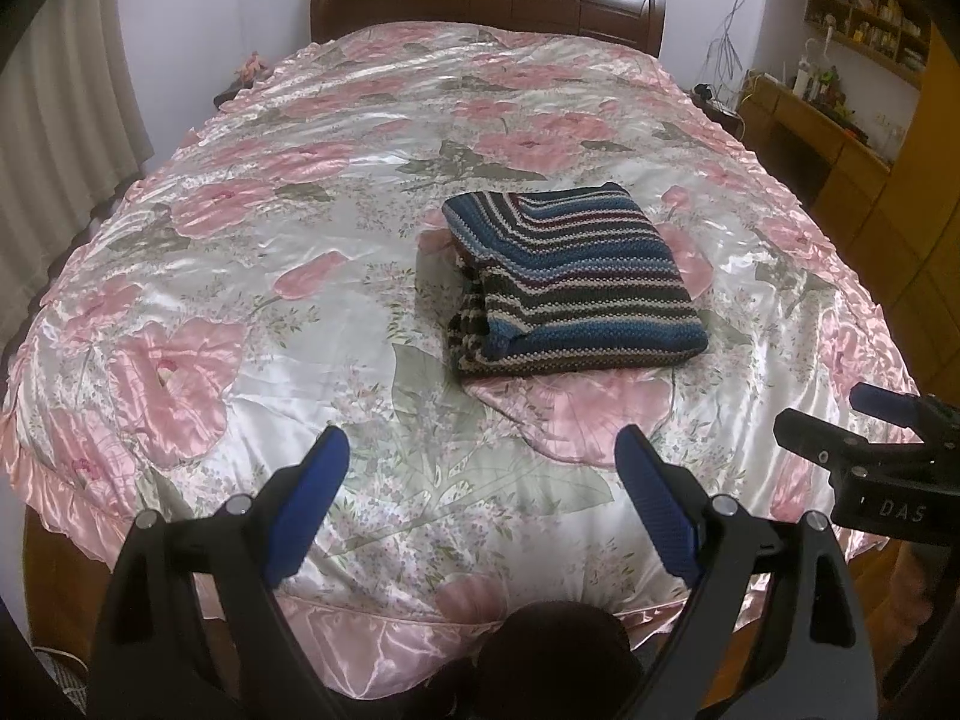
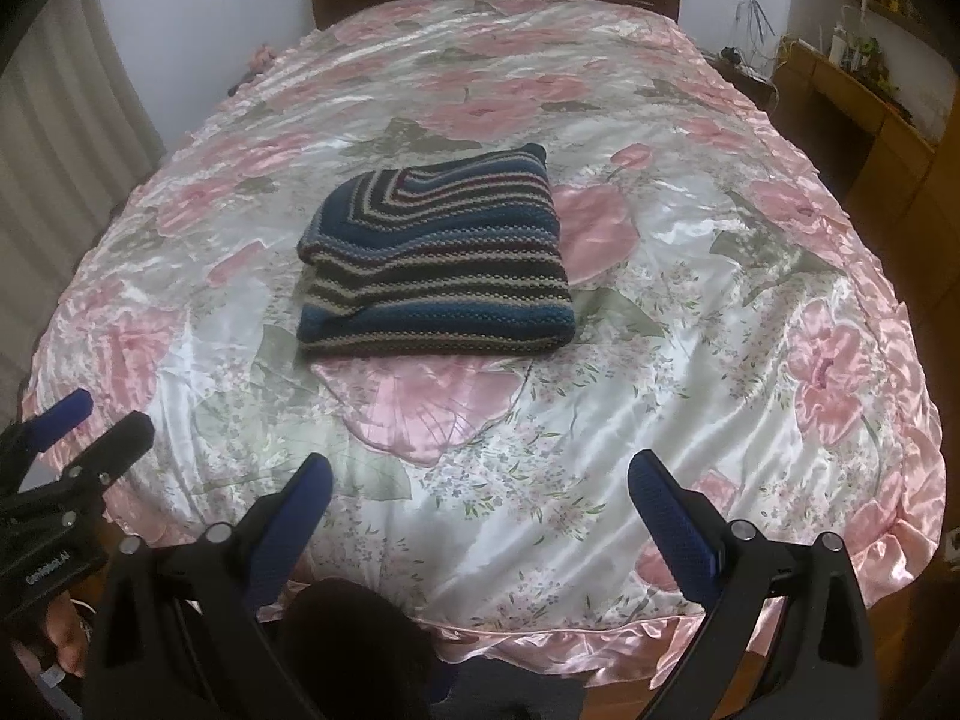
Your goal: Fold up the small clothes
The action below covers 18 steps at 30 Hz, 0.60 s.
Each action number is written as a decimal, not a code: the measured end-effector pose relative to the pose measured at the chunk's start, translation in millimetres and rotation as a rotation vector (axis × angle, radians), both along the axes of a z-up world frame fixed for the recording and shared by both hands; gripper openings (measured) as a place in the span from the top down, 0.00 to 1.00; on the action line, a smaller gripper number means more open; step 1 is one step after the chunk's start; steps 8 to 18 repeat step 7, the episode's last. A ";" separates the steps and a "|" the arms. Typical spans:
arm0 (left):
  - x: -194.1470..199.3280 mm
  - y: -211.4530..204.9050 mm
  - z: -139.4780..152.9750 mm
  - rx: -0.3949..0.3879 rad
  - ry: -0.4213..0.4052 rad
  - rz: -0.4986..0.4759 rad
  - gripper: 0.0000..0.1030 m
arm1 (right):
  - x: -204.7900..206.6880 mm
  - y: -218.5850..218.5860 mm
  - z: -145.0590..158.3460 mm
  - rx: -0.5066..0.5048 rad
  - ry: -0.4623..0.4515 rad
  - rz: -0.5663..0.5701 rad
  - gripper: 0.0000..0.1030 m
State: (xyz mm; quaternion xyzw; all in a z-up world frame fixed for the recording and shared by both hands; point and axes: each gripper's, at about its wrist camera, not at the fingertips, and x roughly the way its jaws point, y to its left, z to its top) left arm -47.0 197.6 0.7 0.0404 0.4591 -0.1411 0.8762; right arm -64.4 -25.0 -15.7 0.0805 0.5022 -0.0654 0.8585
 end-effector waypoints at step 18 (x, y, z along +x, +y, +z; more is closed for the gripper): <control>-0.5 -0.9 -0.9 0.000 0.001 0.001 0.13 | 0.7 -3.9 -1.2 0.005 0.010 0.001 0.04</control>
